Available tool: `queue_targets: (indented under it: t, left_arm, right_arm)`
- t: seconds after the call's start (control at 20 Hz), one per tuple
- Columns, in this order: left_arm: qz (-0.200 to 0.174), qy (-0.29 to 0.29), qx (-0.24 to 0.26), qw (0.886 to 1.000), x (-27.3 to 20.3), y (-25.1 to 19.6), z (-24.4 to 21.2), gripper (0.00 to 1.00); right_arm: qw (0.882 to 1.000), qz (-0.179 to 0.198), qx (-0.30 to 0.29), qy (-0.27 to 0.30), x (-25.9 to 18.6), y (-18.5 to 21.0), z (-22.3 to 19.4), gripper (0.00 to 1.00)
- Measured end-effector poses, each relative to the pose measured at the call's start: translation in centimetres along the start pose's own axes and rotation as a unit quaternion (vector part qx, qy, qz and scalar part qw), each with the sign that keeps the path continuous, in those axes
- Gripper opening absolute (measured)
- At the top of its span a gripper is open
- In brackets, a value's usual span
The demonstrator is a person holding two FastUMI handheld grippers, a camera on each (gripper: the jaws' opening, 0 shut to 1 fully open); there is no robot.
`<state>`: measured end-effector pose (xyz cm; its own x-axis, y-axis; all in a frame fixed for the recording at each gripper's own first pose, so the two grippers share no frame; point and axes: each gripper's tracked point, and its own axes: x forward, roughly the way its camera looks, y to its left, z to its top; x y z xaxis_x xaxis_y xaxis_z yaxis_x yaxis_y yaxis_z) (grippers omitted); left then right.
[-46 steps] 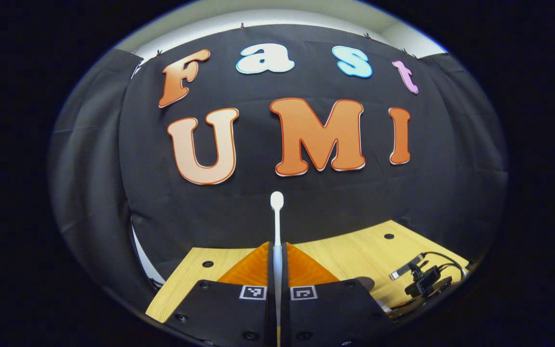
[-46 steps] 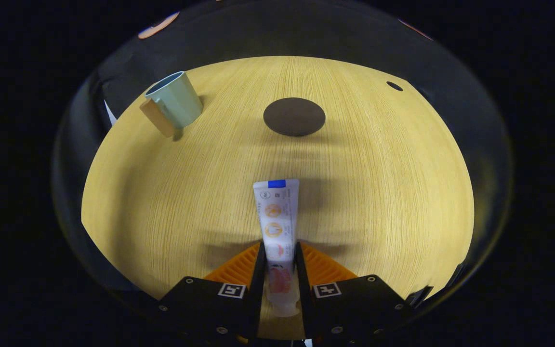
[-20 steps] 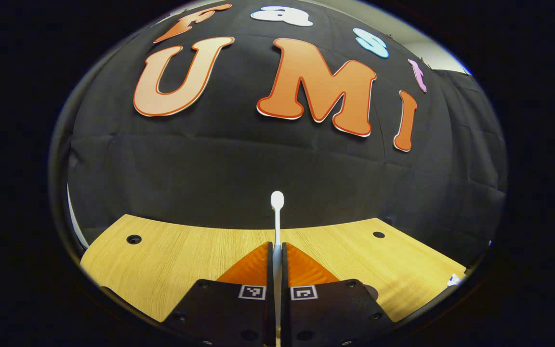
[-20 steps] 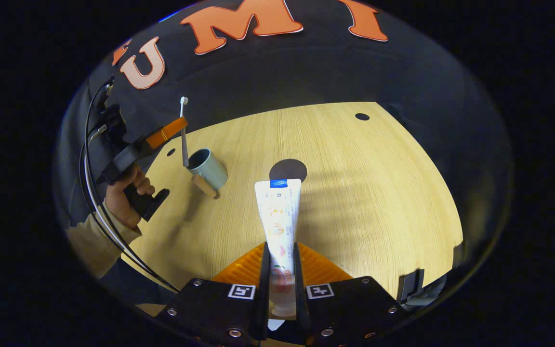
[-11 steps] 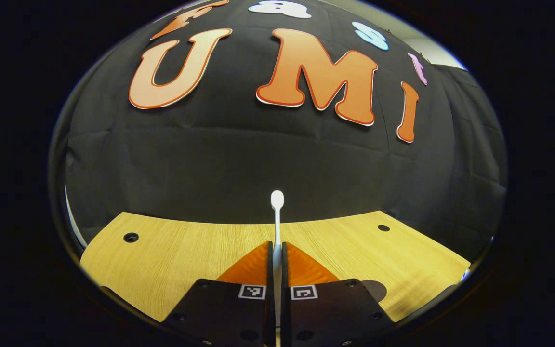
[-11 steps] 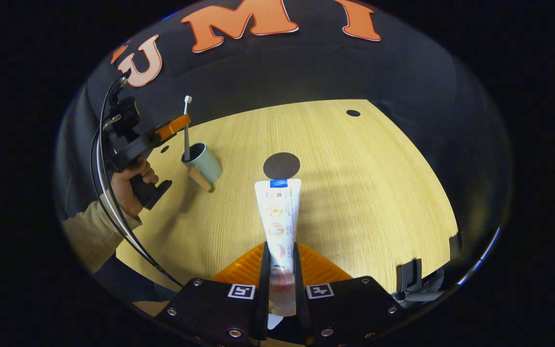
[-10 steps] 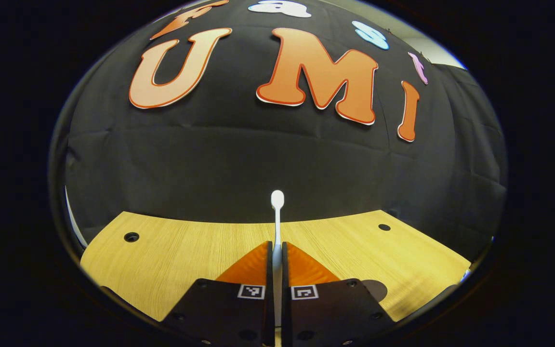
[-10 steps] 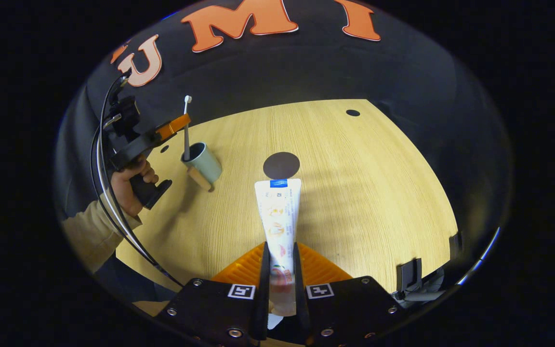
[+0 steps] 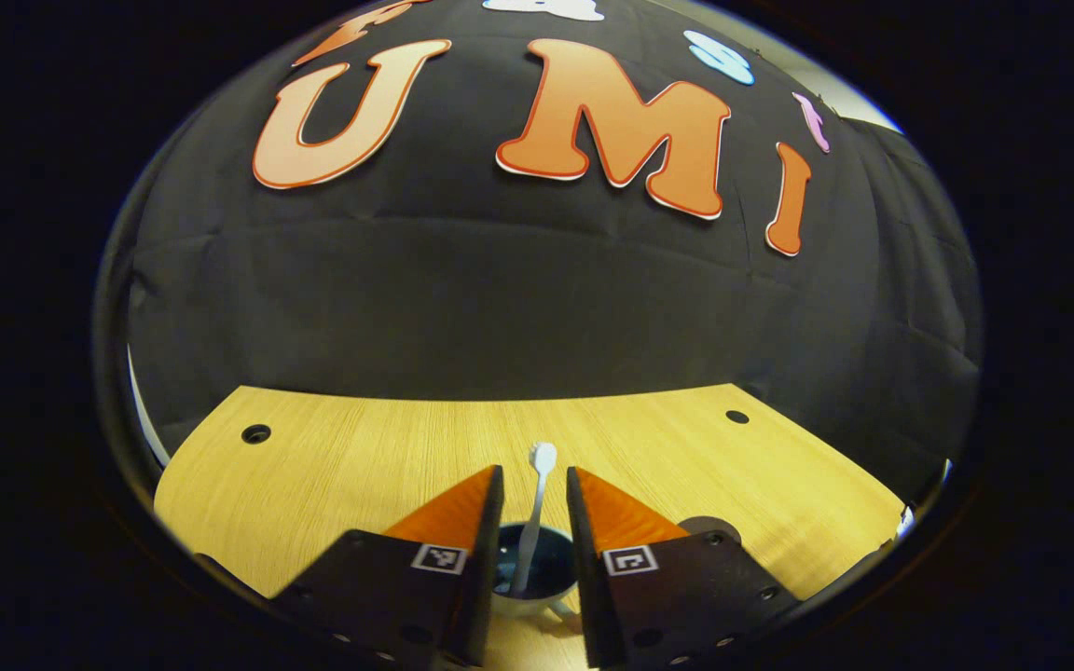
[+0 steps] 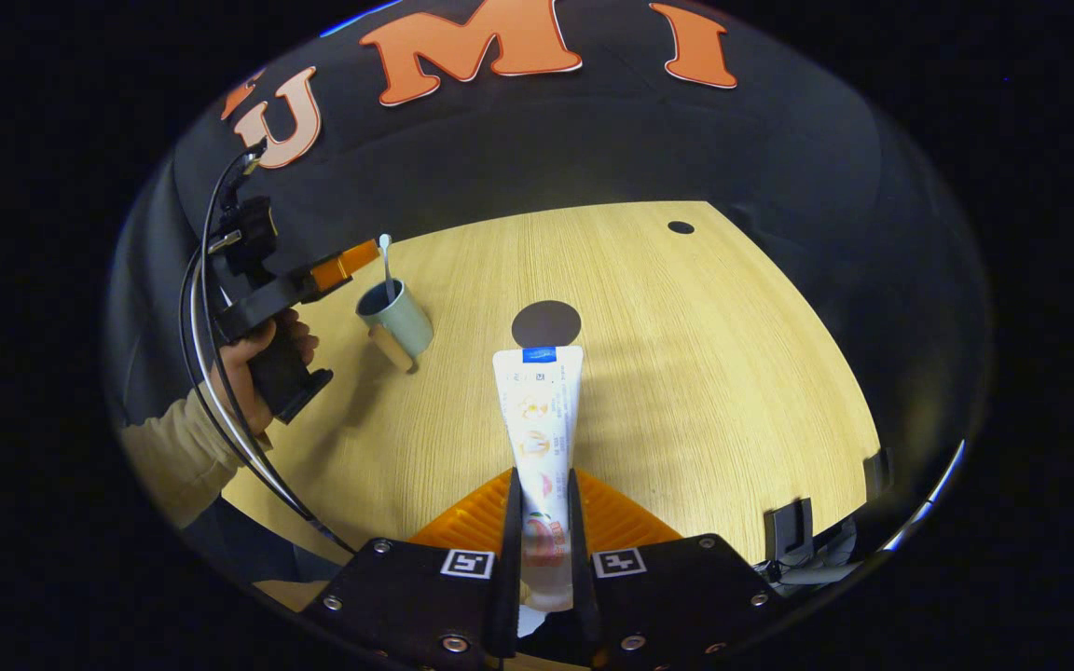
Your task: Put the toothbrush and toothpaste on the desktop into the cup, then pick up the cup and place it on the coaster on the desktop.
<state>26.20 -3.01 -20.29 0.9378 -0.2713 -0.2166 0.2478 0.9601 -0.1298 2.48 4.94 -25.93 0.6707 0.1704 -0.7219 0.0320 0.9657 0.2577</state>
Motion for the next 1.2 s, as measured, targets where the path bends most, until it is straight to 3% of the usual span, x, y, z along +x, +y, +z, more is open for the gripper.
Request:
queue_targets:
  t: [0.05, 0.2, 0.55, 1.0, 1.2]
  left_arm:
    - [0.003, 0.001, -0.005, 1.0, -0.6, 0.1, -0.1, 0.43]
    - [0.008, -0.014, -0.014, 1.0, -2.7, 0.6, 1.0, 0.99]
    - [0.018, -0.029, -0.014, 0.999, -8.0, 2.0, 2.4, 0.97]
    - [0.047, -0.051, 0.003, 0.998, -15.8, 6.1, 2.6, 0.97]
    - [0.054, -0.065, 0.007, 0.996, -18.6, 7.0, 3.6, 0.97]
  right_arm:
    - [1.0, 0.002, -0.002, -0.002, 0.1, 0.0, 0.0, 0.24]
    - [1.0, 0.011, -0.008, -0.01, 0.2, 0.4, 0.3, 0.24]
    - [0.999, 0.044, -0.013, -0.028, 1.7, 3.3, 2.8, 0.24]
    - [0.992, 0.096, -0.07, -0.048, 5.1, 12.0, 8.6, 0.24]
    - [0.989, 0.107, -0.072, -0.068, 7.5, 14.9, 13.2, 0.24]
